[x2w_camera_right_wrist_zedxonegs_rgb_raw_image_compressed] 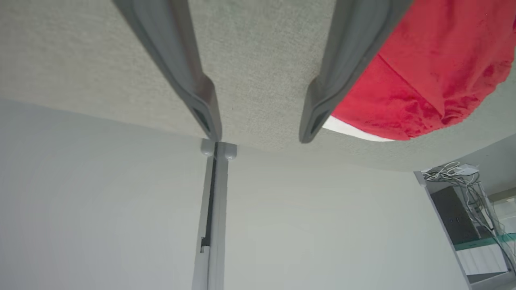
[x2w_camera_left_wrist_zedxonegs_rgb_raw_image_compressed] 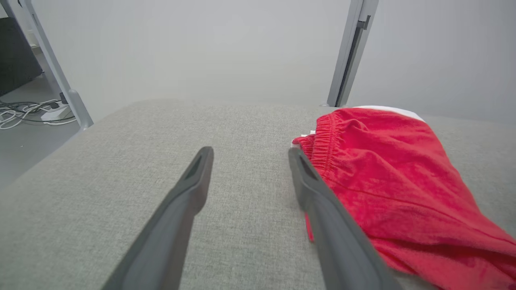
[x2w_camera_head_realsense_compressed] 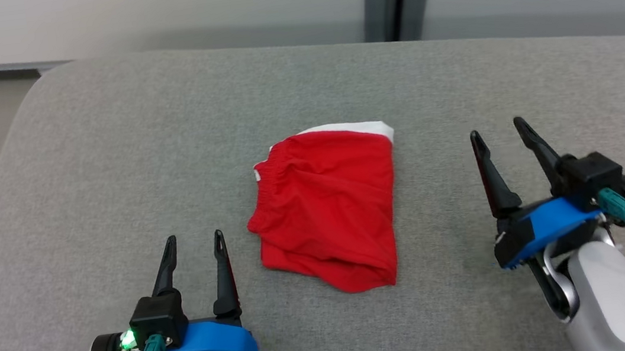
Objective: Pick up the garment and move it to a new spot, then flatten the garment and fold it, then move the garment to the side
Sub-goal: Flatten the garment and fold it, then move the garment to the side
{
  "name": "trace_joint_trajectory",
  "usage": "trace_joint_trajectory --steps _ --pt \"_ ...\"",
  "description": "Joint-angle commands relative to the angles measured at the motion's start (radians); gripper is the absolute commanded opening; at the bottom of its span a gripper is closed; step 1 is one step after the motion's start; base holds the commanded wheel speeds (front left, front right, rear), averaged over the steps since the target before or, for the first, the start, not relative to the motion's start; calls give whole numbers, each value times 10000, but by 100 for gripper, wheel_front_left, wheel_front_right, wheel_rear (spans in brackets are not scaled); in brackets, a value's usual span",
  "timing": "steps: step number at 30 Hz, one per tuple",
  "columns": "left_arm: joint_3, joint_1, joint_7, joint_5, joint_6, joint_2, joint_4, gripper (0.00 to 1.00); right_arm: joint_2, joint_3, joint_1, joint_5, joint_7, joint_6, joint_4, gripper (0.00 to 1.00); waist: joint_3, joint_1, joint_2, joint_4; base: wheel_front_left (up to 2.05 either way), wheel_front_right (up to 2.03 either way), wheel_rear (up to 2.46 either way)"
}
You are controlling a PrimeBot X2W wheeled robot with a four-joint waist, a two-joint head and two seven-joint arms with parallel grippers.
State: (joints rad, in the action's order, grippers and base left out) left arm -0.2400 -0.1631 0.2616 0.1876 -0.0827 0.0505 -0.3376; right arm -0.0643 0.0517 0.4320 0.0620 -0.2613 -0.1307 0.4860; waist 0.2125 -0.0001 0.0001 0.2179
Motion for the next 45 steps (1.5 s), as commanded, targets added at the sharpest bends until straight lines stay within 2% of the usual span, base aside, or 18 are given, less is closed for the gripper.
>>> trace_joint_trajectory --steps 1,5,12,23,30,35,39,45 --pt "89 49 45 -89 -21 3 -47 100 50 -135 -281 -110 -46 0 -127 100 -420 1 -1 -471 0 0 0" --pt "469 219 45 -435 10 18 -211 100 141 -789 -1250 -241 -47 0 -547 100 -710 1 -1 -1058 0 0 0" --pt "960 735 45 -839 35 101 -429 100 136 -724 -2373 254 -49 0 -621 100 -1177 1 -1 -1874 0 0 0" --pt "1344 1540 45 -1260 152 139 -586 100 135 -164 -3449 713 -49 0 -430 100 -1906 1 -1 -2354 0 0 0" --pt "1277 1624 45 -1366 209 86 -494 100 134 -146 -3507 726 -49 0 -425 100 -1868 1 -1 -2150 0 0 0" --pt "1186 1244 45 -1342 301 52 -299 100 135 8 -3070 1002 -48 0 -176 100 -1323 1 -1 -1875 0 0 0" --pt "1014 919 45 -1325 384 37 -208 100 139 737 -2057 1429 -50 0 315 100 -632 1 -1 -1425 0 0 0" --pt "555 378 45 -1253 462 13 -272 100 127 1642 -411 2039 -48 0 1246 100 164 1 -1 -398 0 0 0"
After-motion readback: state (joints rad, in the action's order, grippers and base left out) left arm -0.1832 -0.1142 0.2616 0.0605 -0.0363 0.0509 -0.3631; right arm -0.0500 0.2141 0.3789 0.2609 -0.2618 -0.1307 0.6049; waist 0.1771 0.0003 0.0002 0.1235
